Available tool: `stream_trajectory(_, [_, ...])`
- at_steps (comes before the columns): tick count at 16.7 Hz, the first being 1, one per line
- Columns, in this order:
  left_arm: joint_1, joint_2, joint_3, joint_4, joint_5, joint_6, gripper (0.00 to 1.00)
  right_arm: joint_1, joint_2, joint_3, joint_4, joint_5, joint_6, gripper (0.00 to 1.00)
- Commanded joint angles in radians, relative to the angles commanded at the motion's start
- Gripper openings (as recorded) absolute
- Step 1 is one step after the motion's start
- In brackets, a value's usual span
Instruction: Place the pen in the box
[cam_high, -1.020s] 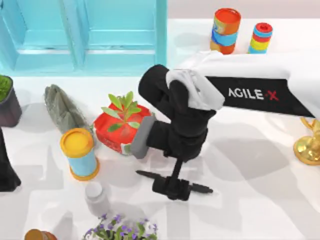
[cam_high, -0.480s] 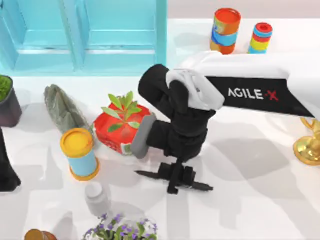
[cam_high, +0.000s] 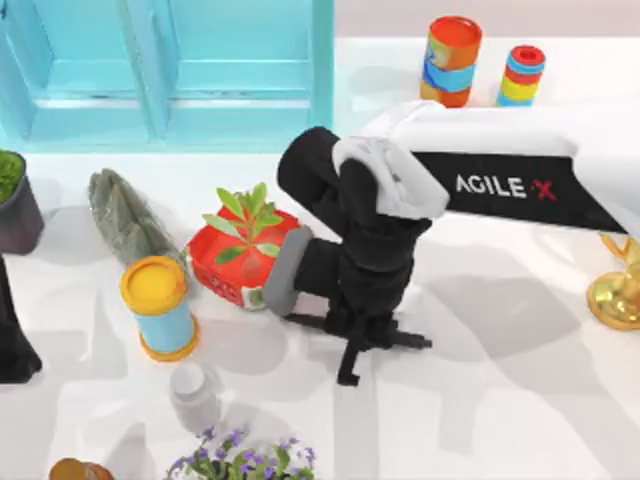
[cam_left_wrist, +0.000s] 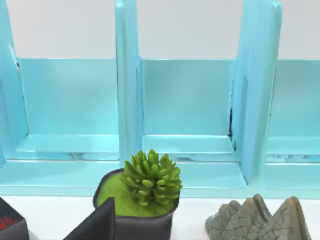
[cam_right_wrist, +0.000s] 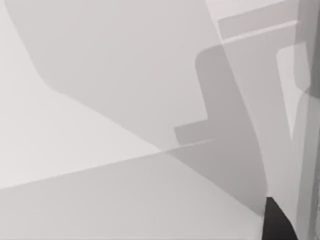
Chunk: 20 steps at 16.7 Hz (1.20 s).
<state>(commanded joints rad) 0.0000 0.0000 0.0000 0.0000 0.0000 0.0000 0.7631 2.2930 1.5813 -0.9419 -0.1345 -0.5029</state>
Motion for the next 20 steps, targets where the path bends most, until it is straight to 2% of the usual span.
stream_trajectory(3, [0.0, 0.0, 0.0, 0.0, 0.0, 0.0, 1.0, 0.0, 0.0, 0.0, 0.0, 0.0, 0.0, 0.0])
stream_trajectory(4, [0.0, 0.0, 0.0, 0.0, 0.0, 0.0, 1.0, -0.02, -0.065, 0.027, -0.011, 0.064, -0.023, 0.0])
stream_trajectory(8, [0.0, 0.0, 0.0, 0.0, 0.0, 0.0, 1.0, -0.019, -0.082, 0.093, -0.079, 0.06, -0.024, 0.0])
stream_trajectory(14, [0.0, 0.0, 0.0, 0.0, 0.0, 0.0, 1.0, -0.021, -0.128, 0.272, -0.341, 0.063, -0.025, 0.0])
stream_trajectory(20, [0.0, 0.0, 0.0, 0.0, 0.0, 0.0, 1.0, -0.02, -0.145, 0.295, -0.363, 0.063, -0.025, 0.0])
